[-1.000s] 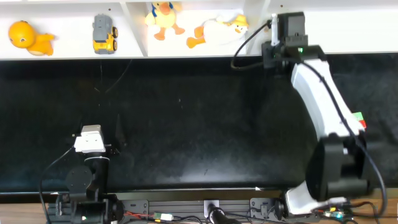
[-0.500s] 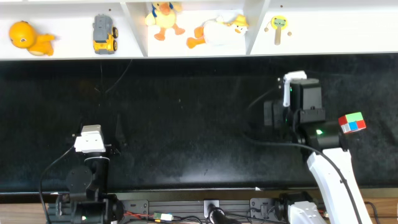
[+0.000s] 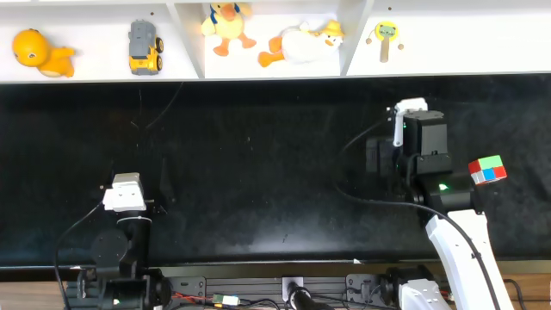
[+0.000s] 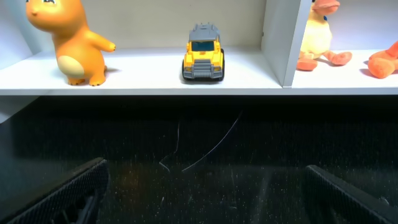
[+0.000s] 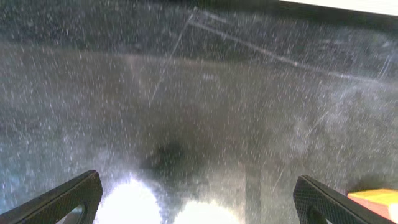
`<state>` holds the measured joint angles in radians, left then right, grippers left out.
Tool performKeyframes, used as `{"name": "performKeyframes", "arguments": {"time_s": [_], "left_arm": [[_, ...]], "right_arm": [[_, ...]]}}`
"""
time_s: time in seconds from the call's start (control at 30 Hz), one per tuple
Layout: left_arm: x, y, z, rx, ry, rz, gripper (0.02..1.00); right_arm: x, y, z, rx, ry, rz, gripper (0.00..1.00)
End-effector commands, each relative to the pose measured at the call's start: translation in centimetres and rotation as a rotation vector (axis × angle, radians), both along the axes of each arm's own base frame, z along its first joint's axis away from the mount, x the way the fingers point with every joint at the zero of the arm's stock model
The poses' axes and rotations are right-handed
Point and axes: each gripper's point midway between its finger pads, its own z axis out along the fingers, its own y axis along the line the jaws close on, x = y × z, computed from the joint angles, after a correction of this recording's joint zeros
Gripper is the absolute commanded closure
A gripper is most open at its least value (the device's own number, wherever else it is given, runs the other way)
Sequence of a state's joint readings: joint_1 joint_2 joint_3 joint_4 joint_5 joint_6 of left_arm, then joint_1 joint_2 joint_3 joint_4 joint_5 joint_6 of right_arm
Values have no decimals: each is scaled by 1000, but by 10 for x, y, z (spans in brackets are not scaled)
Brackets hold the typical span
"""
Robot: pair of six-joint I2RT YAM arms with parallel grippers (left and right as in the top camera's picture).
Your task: Store Toys
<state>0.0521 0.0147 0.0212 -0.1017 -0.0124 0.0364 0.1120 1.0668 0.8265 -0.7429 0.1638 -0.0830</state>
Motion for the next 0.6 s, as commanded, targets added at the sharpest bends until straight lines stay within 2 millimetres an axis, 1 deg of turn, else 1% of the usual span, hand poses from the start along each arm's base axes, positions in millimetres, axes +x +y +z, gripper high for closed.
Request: {"name": "performKeyframes", "arguments": {"time_s": [0.03, 0.07, 0.1, 0.13, 0.2, 0.23, 0.33, 0.4, 0.47, 0.5, 0.6], "left_arm": [[0, 0, 0, 20, -6, 1, 23], [0, 0, 0, 20, -6, 1, 20], [0, 0, 0, 20, -6, 1, 20], [0, 0, 0, 20, -6, 1, 20], [0, 0, 0, 20, -6, 1, 20], [0, 0, 0, 20, -6, 1, 20], [0, 0, 0, 20, -6, 1, 20], [0, 0, 0, 20, -6, 1, 20], [0, 0, 0, 20, -6, 1, 20], [0, 0, 0, 20, -6, 1, 20], [0, 0, 0, 20, -6, 1, 23]], "right_arm": [[3, -4, 5, -6, -24, -4, 3], [2, -11, 4, -10, -17, -22, 7], [-4, -35, 0, -13, 8, -94, 5], [-9, -49, -2, -8, 28, -130, 5], [-17, -67, -5, -8, 58, -161, 7], [-26, -83, -8, -9, 83, -197, 5], [-49, -119, -15, -47, 149, -263, 3], [-66, -135, -19, -64, 197, -277, 5], [-84, -145, -23, -61, 248, -275, 3], [-99, -152, -26, -50, 288, -278, 5], [-116, -165, -26, -37, 313, -282, 3]]}}
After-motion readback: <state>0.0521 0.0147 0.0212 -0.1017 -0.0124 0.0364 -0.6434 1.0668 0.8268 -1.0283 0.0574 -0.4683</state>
